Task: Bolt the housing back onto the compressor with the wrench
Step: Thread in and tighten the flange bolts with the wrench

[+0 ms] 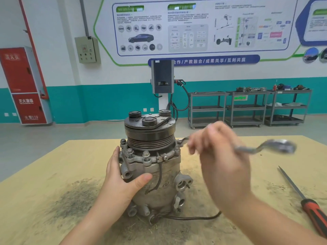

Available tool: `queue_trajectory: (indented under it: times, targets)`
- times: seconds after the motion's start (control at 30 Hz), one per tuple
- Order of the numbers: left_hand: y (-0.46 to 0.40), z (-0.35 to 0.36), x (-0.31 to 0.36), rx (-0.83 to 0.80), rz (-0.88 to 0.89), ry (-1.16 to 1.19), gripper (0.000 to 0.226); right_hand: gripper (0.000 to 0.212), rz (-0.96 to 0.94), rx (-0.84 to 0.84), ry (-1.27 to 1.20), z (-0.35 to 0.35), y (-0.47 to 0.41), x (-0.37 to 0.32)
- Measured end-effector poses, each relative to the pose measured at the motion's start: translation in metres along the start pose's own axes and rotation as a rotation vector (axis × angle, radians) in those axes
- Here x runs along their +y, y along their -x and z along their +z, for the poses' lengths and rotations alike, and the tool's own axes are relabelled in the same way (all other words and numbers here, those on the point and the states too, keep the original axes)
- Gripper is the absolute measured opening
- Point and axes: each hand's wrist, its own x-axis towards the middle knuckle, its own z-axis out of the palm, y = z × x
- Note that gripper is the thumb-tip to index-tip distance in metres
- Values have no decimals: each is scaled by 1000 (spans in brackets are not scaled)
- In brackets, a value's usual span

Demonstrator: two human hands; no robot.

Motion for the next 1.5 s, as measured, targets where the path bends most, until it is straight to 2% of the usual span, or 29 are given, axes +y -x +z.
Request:
queue_trajectory:
  times: [0.13,0.23,0.43,0.63,0.8,0.9,1.0,1.13,1.23,1.33,1.5]
  targets:
    - [1,0,0,-5,5,-10,139,40,359,90,-535,-20,-28,6]
    - [0,0,1,-2,7,-7,141,36,477,67,-676,-27,-34,18]
    - [2,0,3,11,-5,-53,144,42,594,24,-750,-35,-44,28]
    - [2,0,5,19,-16,-79,147,58,622,40,-685,-37,-44,28]
    - [3,1,7,8,-26,-54,144,64,889,101,-555,-33,-35,38]
    - [3,1,7,3,-28,-52,146,53,1010,95,-602,-33,-34,40]
    - [2,0,7,3,-42,-67,152,35,977,15,-624,-36,-45,25]
    - [1,-1,7,6,-43,-90,149,32,798,127,-726,-40,-56,13]
    - [2,0,7,9,-36,-86,146,32,715,178,-697,-41,-56,15]
    - [2,0,5,12,-27,-80,134,30,708,171,-669,-42,-56,21]
    - [1,0,5,13,-40,-108,142,25,708,121,-590,-43,-56,27]
